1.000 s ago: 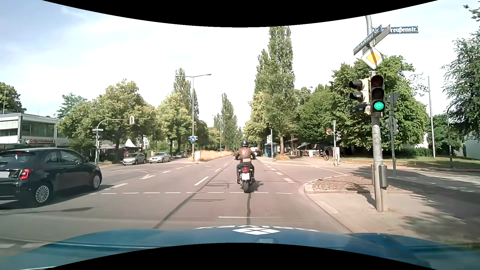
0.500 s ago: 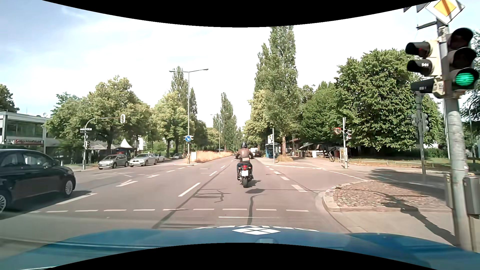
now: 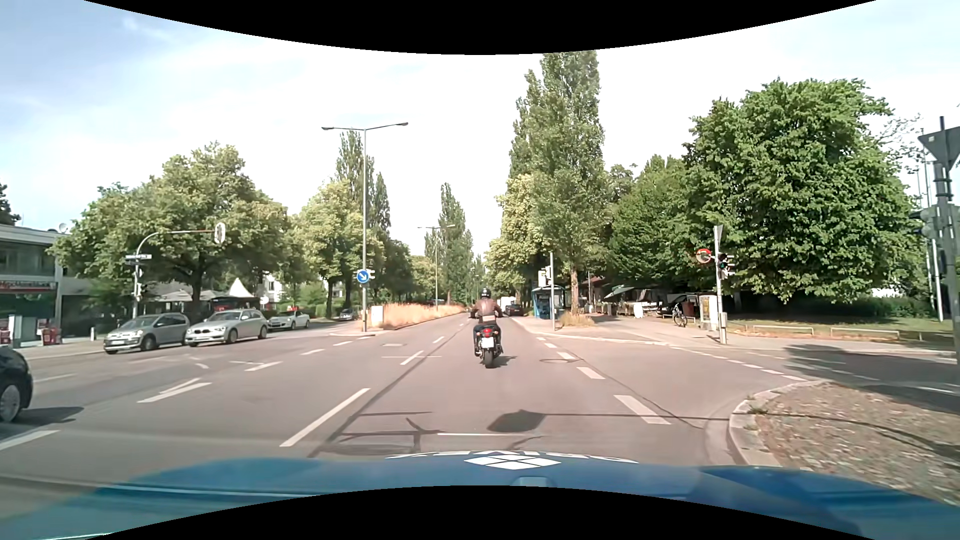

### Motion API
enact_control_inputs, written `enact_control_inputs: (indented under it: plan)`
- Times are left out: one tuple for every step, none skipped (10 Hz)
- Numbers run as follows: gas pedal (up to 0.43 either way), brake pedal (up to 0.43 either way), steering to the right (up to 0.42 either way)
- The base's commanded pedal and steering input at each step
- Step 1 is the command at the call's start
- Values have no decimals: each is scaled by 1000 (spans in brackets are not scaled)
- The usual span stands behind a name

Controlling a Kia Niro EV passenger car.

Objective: Follow the waypoints while adhering to traffic rules and regulations

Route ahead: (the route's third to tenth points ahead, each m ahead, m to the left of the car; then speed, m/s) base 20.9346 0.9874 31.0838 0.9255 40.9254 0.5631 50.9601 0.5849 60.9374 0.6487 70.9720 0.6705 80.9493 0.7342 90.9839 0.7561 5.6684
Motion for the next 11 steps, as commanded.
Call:
enact_control_inputs:
  plan:
    - [390,0,-3]
    - [390,0,-3]
    - [390,0,-5]
    - [398,0,-5]
    - [398,0,-5]
    - [398,0,-5]
    - [398,0,-8]
    - [398,0,-8]
    - [398,0,-8]
    - [409,0,-8]
    - [409,0,-8]
